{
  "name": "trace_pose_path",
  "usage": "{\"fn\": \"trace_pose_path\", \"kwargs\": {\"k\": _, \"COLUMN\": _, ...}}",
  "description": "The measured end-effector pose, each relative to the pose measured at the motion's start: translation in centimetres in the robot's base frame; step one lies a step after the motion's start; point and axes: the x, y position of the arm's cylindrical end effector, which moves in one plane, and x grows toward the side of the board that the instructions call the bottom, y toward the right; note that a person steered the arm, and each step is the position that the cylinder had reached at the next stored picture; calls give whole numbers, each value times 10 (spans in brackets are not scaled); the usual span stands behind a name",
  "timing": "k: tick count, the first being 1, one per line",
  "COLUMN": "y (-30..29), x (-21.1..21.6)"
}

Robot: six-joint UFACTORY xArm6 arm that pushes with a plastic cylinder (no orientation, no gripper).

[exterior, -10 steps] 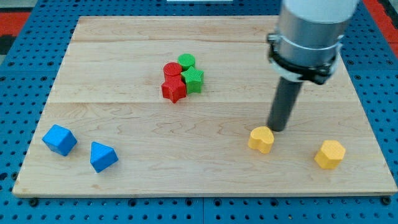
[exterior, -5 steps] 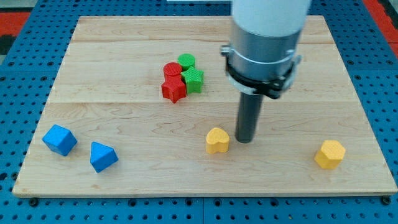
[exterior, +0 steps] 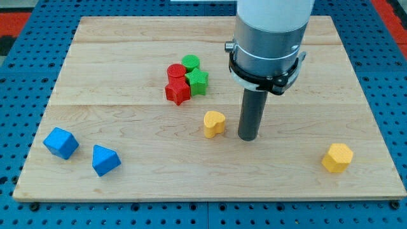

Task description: Push the yellow heart to the bottom left of the red circle

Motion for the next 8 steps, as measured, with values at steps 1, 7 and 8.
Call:
{"fn": "trace_pose_path", "kwargs": {"k": 1, "y": -40, "x": -24}}
{"fn": "trace_pose_path", "kwargs": {"k": 7, "y": -140, "x": -50}}
{"fn": "trace_pose_path", "kwargs": {"k": 8, "y": -150, "x": -36}}
